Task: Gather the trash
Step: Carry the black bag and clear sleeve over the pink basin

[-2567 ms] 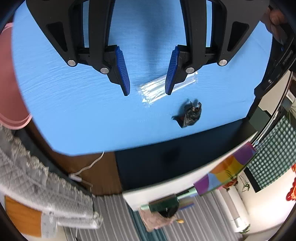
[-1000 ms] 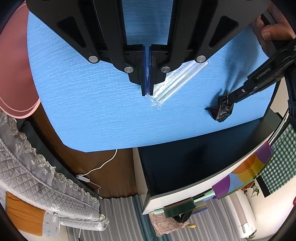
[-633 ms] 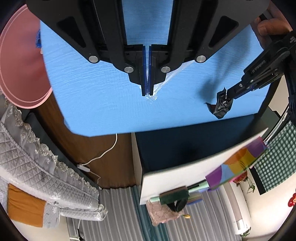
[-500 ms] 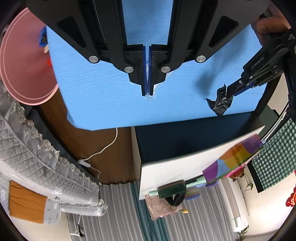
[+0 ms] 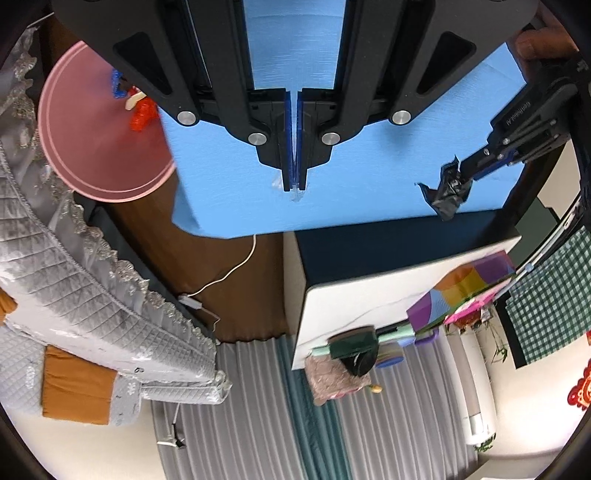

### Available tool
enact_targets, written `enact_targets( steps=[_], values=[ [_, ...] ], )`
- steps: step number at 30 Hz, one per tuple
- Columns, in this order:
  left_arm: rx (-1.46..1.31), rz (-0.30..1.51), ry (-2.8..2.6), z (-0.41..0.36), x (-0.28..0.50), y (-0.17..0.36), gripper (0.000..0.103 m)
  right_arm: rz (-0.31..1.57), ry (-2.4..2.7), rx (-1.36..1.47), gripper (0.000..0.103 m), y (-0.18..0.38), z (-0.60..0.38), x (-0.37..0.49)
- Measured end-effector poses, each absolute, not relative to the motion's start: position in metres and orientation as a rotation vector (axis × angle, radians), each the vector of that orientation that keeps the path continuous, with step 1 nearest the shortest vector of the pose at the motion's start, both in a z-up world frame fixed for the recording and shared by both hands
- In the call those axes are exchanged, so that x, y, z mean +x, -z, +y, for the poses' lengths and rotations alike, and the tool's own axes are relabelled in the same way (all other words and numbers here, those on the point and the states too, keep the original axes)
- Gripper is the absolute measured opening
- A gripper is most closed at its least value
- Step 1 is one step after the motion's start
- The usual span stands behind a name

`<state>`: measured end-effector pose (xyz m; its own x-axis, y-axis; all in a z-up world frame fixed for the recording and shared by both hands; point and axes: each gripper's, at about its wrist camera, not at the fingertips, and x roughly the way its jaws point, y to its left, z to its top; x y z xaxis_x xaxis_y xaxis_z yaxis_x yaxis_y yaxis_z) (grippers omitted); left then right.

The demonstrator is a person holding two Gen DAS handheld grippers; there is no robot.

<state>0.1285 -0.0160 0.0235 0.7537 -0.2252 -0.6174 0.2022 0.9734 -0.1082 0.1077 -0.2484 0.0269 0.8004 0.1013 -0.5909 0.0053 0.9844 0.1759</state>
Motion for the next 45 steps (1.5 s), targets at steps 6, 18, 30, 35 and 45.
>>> enact_targets(
  steps=[6, 18, 30, 35, 45],
  values=[
    [-0.02, 0.666, 0.267, -0.038, 0.124, -0.03, 0.011, 0.6, -0.013, 0.173, 0.002, -0.042, -0.27, 0.095],
    [0.007, 0.667, 0.328, -0.083, 0.125, -0.026, 0.011, 0.556, 0.054, 0.183, 0.002, -0.049, -0.309, 0.081],
    [0.029, 0.67, 0.423, -0.142, 0.131, -0.014, 0.011, 0.539, 0.15, 0.219, 0.001, -0.044, -0.366, 0.07],
    [0.036, 0.68, 0.482, -0.176, 0.133, -0.002, 0.011, 0.536, 0.2, 0.239, 0.001, -0.041, -0.393, 0.068],
    [0.04, 0.688, 0.569, -0.226, 0.131, 0.015, 0.011, 0.566, 0.294, 0.237, 0.001, -0.023, -0.432, 0.071]
  ],
)
